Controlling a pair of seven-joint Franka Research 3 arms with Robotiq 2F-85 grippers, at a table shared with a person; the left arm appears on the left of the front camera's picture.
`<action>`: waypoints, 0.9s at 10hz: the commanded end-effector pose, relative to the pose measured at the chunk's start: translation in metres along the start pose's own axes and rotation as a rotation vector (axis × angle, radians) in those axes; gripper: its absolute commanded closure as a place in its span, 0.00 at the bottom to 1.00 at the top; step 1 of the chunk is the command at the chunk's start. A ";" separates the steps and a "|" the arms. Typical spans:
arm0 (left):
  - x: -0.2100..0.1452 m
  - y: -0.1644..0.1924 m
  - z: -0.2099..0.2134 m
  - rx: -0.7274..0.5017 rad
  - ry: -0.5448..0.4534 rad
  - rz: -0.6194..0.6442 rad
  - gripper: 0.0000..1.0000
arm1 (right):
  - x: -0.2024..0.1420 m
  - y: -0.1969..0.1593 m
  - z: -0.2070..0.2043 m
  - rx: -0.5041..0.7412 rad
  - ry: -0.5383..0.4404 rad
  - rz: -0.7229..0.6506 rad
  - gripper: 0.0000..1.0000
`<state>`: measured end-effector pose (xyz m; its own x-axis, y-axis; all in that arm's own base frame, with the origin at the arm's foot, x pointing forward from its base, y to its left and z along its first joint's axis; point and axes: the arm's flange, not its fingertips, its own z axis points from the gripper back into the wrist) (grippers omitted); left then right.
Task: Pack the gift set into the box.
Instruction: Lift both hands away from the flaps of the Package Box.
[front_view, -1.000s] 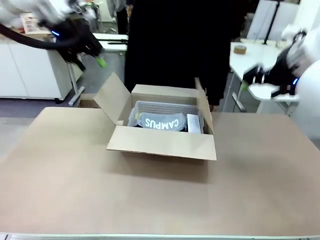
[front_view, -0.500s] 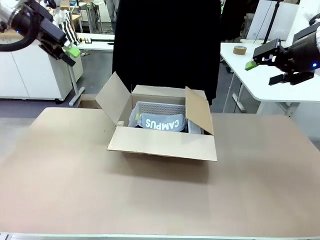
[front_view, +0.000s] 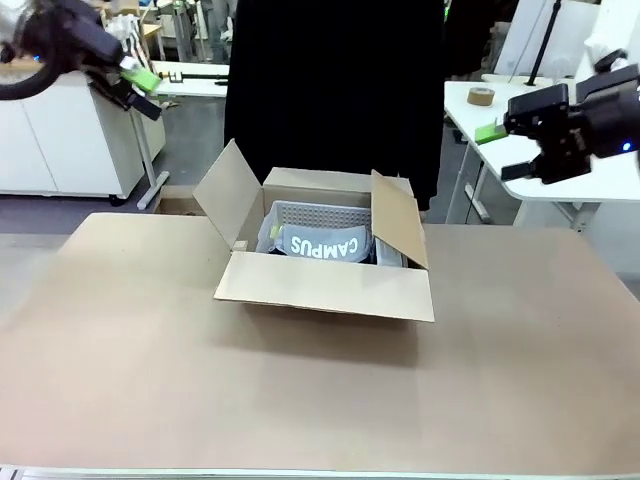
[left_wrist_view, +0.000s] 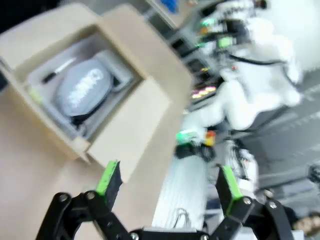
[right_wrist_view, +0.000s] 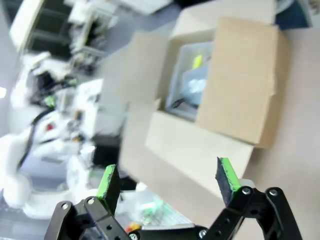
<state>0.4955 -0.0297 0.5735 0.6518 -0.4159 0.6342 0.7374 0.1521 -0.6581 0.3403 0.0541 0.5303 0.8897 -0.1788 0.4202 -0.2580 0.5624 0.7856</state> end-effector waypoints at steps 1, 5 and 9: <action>-0.029 0.032 0.014 -0.333 -0.114 0.114 0.00 | -0.017 -0.047 0.019 0.362 0.270 -0.215 0.00; -0.140 0.047 -0.040 -0.292 -0.182 0.468 0.00 | -0.093 -0.111 0.053 0.214 0.190 -0.514 0.00; -0.122 0.068 -0.014 -0.393 -0.212 0.251 0.00 | -0.026 -0.076 0.045 0.454 0.228 -0.265 0.00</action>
<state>0.4530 0.0118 0.4377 0.8727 -0.2117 0.4400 0.4353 -0.0711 -0.8975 0.3210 -0.0175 0.4771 0.9962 -0.0525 0.0694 -0.0622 0.1285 0.9898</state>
